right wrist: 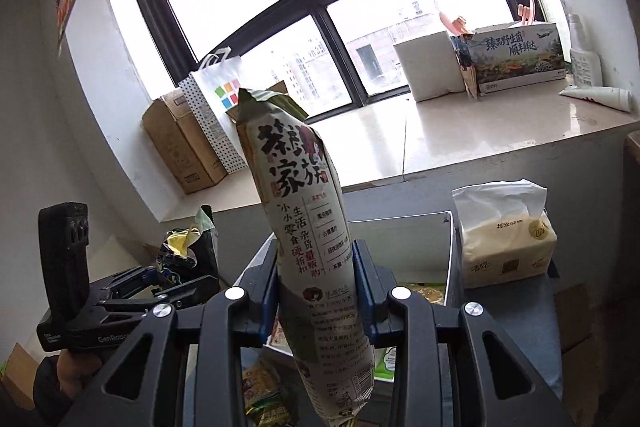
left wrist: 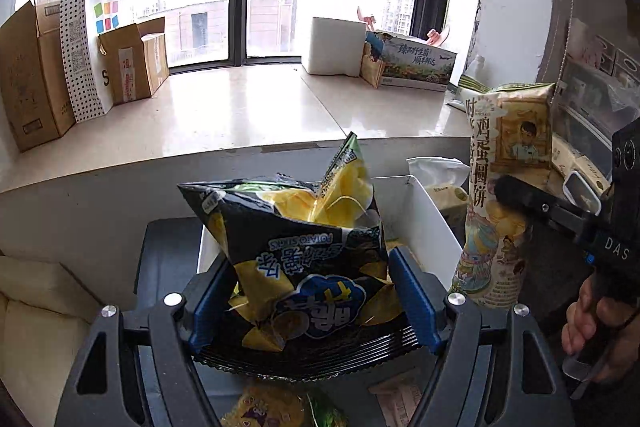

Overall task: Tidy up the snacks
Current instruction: 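Carry the chip bag into the box with the left tool while the right tool drops the bread bag there, then grasp the green garlic snack bag with the right tool while the left tool grasps the round yellow cookie pack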

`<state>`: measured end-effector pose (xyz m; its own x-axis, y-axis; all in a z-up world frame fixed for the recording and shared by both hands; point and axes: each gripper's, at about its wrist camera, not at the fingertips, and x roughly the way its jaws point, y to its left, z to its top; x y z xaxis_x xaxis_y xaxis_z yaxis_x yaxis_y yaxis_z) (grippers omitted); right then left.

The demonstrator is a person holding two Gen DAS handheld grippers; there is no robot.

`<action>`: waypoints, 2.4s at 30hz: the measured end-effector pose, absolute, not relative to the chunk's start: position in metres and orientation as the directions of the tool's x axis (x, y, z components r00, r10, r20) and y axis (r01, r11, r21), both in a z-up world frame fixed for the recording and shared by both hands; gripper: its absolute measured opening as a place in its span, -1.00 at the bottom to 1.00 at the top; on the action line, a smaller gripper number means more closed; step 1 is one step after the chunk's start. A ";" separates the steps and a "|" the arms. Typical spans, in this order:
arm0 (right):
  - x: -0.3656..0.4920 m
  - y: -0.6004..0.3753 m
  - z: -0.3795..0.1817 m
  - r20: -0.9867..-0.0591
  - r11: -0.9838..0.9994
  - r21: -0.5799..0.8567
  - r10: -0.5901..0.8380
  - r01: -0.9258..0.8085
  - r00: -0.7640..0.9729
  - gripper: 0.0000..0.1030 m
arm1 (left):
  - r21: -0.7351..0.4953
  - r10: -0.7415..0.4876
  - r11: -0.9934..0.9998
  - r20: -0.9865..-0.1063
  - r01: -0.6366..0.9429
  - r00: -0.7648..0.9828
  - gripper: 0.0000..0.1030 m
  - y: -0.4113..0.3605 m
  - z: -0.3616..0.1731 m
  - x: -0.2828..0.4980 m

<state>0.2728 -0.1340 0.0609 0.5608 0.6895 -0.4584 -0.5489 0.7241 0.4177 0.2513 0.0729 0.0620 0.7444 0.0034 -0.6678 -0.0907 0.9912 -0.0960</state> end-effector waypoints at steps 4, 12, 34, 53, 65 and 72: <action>0.309 -0.122 0.041 -0.540 0.768 0.405 0.639 -0.496 0.548 -0.28 | -0.094 0.024 0.988 -0.702 -0.126 0.712 0.62 0.081 0.044 0.276; 0.316 -0.134 0.021 -0.575 0.811 0.422 0.585 -0.405 0.573 1.00 | -0.020 0.133 0.974 -0.760 -0.227 0.636 0.89 0.092 0.021 0.284; 0.183 -0.130 0.058 -0.478 0.799 0.288 0.597 -0.527 0.644 1.00 | 0.000 0.155 0.975 -0.720 -0.224 0.676 0.95 0.070 0.047 0.199; 0.063 -0.115 -0.042 -0.613 0.769 0.109 0.551 -0.630 0.566 1.00 | -0.147 0.032 0.970 -0.711 -0.193 0.702 0.99 0.054 0.000 0.024; 0.116 -0.042 -0.067 -0.684 0.666 0.180 0.614 -0.724 0.395 1.00 | -0.133 0.101 0.959 -0.668 -0.252 0.737 0.99 0.075 0.000 -0.018; 0.153 -0.011 -0.097 -0.748 0.658 0.241 0.595 -0.714 0.296 0.66 | -0.148 0.117 0.948 -0.659 -0.281 0.743 0.99 0.084 -0.005 -0.021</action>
<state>0.1525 -0.0107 -0.0968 0.2958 0.5945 -0.7477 -0.7138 0.6577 0.2406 -0.0215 0.0840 -0.0053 0.7429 0.1172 -0.6590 -0.2811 0.9482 -0.1483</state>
